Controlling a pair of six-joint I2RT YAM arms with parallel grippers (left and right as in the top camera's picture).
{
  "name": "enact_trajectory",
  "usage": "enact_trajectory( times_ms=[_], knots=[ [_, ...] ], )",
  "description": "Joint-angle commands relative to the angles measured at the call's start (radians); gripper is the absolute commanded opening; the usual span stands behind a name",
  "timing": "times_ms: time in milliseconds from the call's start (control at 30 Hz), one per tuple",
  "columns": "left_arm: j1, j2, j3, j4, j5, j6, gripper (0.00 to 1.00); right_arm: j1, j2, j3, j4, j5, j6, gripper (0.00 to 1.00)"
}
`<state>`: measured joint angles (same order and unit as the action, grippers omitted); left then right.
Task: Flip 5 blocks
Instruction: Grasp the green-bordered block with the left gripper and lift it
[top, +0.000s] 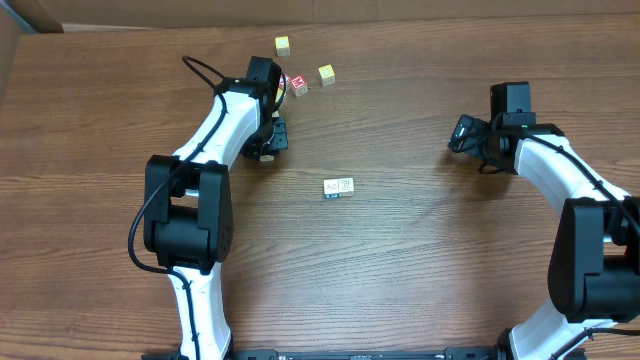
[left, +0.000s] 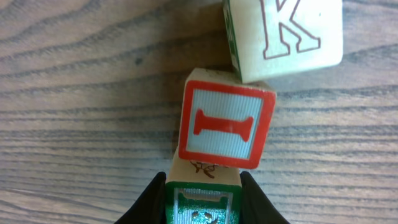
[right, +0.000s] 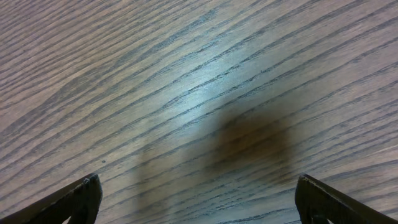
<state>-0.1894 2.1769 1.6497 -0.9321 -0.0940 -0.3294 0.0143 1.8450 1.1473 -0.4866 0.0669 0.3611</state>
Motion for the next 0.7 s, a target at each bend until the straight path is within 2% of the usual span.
enact_trajectory(
  times_ms=[0,200,400,567,667],
  knots=[
    [-0.002,-0.044,0.003,-0.016,0.037,0.016,0.22,-0.003,0.003,0.018,0.006,0.010,-0.010,1.00],
    [-0.003,-0.232,0.003,-0.070,0.110,0.011,0.22,-0.003,0.003,0.018,0.006,0.010,-0.010,1.00],
    [-0.022,-0.412,0.003,-0.187,0.172,-0.012,0.22,-0.003,0.003,0.018,0.006,0.010,-0.010,1.00],
    [-0.068,-0.435,0.000,-0.303,0.169,-0.026,0.23,-0.003,0.003,0.018,0.006,0.010,-0.010,1.00],
    [-0.105,-0.429,-0.037,-0.309,0.161,-0.051,0.21,-0.003,0.003,0.018,0.006,0.010,-0.010,1.00]
  ],
)
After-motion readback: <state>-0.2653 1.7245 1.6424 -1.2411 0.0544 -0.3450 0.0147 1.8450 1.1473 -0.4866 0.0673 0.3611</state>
